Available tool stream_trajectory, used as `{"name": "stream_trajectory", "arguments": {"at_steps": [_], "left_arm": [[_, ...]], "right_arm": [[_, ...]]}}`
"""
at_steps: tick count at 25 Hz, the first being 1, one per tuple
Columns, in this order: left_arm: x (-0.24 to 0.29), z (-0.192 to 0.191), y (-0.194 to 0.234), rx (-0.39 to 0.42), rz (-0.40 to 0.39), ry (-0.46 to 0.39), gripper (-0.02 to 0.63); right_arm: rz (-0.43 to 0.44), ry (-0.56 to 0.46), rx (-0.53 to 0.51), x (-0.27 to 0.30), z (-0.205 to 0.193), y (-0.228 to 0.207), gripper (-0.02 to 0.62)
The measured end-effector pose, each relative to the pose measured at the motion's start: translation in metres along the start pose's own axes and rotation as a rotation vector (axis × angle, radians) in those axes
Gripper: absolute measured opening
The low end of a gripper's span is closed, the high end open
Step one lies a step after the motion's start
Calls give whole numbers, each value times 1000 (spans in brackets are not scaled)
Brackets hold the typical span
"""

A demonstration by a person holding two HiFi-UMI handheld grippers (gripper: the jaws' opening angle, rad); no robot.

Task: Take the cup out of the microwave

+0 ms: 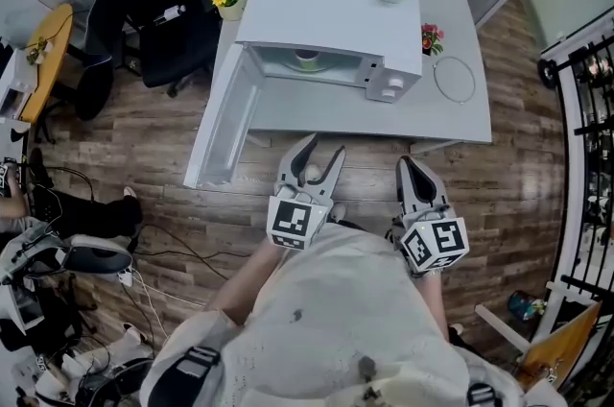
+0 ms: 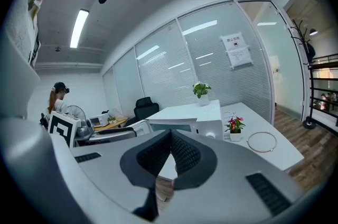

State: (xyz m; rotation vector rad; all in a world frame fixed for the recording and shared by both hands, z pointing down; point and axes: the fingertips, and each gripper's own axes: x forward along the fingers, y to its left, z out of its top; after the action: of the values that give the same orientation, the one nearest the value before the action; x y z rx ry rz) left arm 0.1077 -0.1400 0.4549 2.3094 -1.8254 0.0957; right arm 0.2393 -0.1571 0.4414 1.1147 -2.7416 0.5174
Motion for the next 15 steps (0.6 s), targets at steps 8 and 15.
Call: {"name": "stream_trajectory", "arguments": {"at_steps": [8,15], "left_arm": [[40,1,50,7,40,25,195],[74,-9,101,6,67,65,198]], "right_arm": [[22,28,-19,59,21,-12,9],[37,51,-38,114,36,-16,8]]}}
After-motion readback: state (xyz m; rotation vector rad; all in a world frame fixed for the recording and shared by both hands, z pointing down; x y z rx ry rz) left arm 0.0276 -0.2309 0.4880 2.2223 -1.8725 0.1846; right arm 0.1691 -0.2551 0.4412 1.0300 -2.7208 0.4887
